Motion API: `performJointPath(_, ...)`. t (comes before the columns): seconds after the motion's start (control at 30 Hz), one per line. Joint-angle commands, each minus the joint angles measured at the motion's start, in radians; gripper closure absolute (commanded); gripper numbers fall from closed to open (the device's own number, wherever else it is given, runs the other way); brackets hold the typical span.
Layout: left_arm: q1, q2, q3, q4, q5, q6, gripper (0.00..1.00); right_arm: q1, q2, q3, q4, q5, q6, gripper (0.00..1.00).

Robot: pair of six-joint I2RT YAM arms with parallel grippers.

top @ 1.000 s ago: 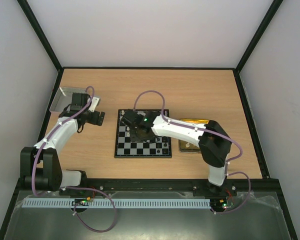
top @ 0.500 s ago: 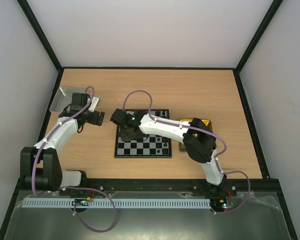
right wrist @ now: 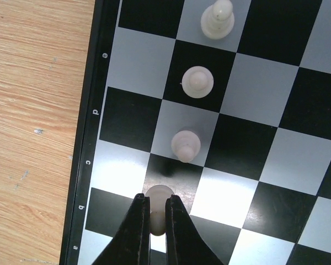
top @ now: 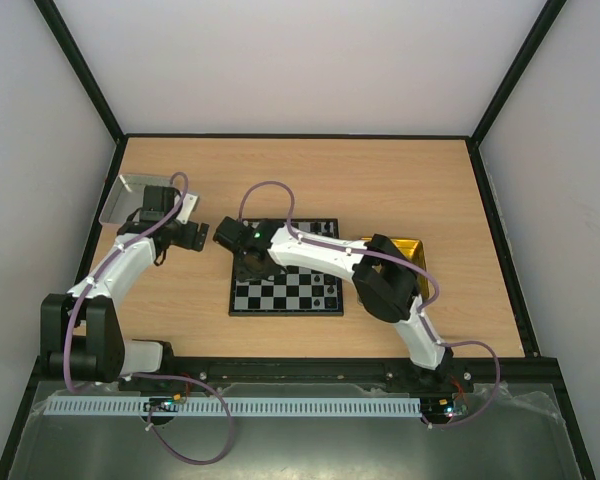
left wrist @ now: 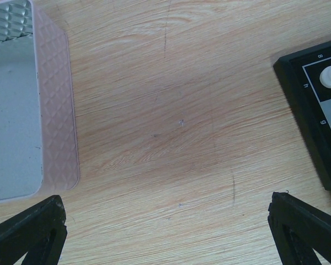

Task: Set up the chess pieces on the board
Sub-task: Place the chess piece on the chessboard.

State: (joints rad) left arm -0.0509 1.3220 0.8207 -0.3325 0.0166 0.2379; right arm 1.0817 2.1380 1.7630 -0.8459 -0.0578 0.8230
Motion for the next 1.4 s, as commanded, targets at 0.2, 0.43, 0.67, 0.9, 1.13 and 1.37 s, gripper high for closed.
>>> performJointPath(0.2,0.013,-0.006,0.001,0.007,-0.012,-0.001,0.0,0.009,0.032,0.028,-0.054,-0.01,-0.017,0.98)
performJointPath(0.43,0.014,-0.007,-0.001,0.008,-0.007,0.0,0.0,0.01,0.034,0.021,-0.056,0.0,-0.019,0.98)
performJointPath(0.67,0.016,-0.007,-0.002,0.006,-0.005,0.001,0.0,0.01,0.045,0.021,-0.051,-0.014,-0.017,0.98)
performJointPath(0.9,0.016,-0.013,-0.003,0.004,0.008,0.002,0.0,0.01,0.051,0.019,-0.055,-0.014,-0.016,0.97)
performJointPath(1.13,0.017,-0.015,-0.004,0.004,0.01,0.004,0.0,0.01,0.047,0.021,-0.055,-0.008,-0.014,0.94)
performJointPath(1.37,0.017,-0.013,-0.005,0.005,0.013,0.003,0.0,0.01,0.04,0.024,-0.051,0.009,-0.009,0.89)
